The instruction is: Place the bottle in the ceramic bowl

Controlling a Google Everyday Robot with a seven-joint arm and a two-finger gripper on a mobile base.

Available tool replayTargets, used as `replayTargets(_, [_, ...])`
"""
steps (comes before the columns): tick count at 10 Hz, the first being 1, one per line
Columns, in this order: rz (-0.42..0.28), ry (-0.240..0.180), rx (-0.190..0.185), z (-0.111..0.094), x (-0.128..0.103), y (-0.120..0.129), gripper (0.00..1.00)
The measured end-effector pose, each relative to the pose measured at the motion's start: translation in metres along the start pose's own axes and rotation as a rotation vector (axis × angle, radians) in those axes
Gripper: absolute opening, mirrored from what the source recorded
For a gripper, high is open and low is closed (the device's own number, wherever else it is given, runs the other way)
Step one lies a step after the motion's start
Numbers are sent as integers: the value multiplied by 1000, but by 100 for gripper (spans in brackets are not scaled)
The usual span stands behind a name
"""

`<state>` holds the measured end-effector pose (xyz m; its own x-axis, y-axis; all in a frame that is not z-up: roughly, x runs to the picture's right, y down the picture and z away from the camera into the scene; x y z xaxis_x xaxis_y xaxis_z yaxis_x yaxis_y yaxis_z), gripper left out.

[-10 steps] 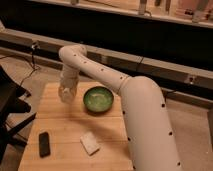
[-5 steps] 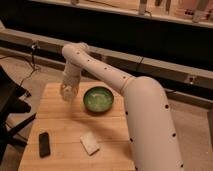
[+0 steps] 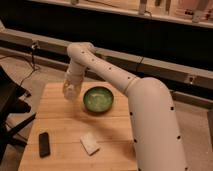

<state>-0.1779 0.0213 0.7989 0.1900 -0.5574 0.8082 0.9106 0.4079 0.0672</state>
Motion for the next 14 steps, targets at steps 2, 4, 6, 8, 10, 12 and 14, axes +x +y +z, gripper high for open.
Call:
replayTargets(2, [5, 0, 10, -1, 1, 2, 1])
replayTargets(4, [16, 0, 19, -4, 4, 6, 1])
replayTargets(6, [22, -4, 28, -5, 4, 9, 1])
replayTargets(8, [30, -4, 36, -7, 6, 13, 1])
replayTargets(10, [34, -7, 42, -8, 6, 14, 1])
replayTargets(12, [42, -11, 49, -9, 7, 17, 1])
replayTargets(14, [48, -15, 56, -10, 9, 21, 1])
